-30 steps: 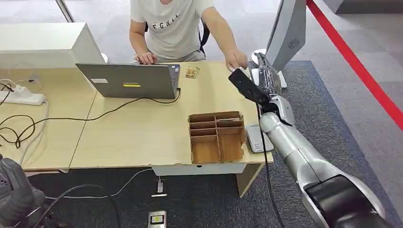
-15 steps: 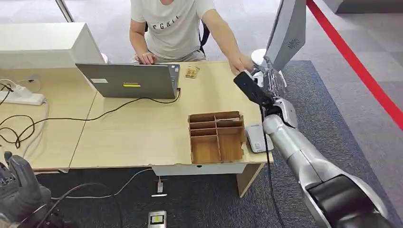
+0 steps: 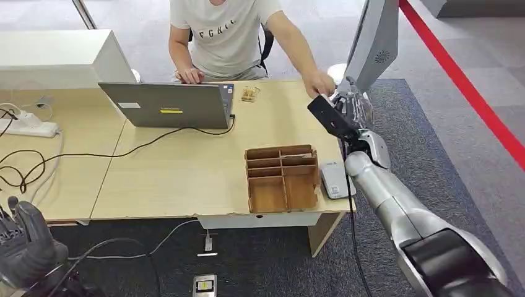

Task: Pass the card to the sensor for recognition and then transmit it.

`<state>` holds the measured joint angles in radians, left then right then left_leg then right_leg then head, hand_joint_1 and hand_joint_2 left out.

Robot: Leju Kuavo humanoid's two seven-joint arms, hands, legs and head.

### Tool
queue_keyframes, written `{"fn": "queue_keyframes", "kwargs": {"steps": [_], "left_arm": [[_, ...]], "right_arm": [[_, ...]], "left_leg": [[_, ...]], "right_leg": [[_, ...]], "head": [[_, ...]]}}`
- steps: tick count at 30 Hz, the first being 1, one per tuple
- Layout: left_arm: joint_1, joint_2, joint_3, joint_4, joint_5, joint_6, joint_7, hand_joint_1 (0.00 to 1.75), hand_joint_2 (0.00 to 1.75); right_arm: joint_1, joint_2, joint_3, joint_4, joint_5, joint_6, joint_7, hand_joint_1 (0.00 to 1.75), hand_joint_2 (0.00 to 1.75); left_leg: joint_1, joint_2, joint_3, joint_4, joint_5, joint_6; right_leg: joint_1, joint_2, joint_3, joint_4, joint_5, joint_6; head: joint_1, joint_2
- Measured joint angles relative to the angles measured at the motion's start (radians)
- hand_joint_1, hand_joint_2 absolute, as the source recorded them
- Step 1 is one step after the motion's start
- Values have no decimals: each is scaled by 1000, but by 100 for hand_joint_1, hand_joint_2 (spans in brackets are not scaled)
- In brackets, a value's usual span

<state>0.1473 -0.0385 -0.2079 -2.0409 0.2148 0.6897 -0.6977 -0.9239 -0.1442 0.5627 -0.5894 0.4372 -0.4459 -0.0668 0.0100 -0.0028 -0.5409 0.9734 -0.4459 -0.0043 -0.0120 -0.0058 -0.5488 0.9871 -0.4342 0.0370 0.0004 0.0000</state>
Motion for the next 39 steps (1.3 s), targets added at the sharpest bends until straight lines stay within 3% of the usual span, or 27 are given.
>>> {"fn": "queue_keyframes", "kwargs": {"steps": [20, 28, 34, 39], "left_arm": [[-4, 0, 0, 0, -7, 0, 0, 0, 175], [15, 0, 2, 0, -10, 0, 0, 0, 175], [32, -1, 10, -4, -14, 0, -1, 0, 175], [50, -3, 27, -17, -24, 0, -2, 0, 175]], "right_arm": [[18, -25, 6, -17, -26, 0, -3, 175, 175], [77, -99, -1, -132, -40, -22, 21, 175, 175], [173, -184, -29, -282, -50, -39, 70, 175, 175], [261, -232, -54, -386, -77, -79, 73, 175, 175]], "left_leg": [[0, 0, 0, 0, 0, 0], [0, 0, 0, 0, 0, 0], [0, -1, 0, 0, 0, 0], [0, 0, 0, 0, 0, 0]], "right_leg": [[0, 0, 0, 0, 0, 0], [0, 0, 0, -1, 0, 0], [0, 0, 1, -1, 0, 0], [0, 0, 1, -1, 0, 0]], "head": [[0, 0], [0, 0], [0, 0], [0, 0]]}}
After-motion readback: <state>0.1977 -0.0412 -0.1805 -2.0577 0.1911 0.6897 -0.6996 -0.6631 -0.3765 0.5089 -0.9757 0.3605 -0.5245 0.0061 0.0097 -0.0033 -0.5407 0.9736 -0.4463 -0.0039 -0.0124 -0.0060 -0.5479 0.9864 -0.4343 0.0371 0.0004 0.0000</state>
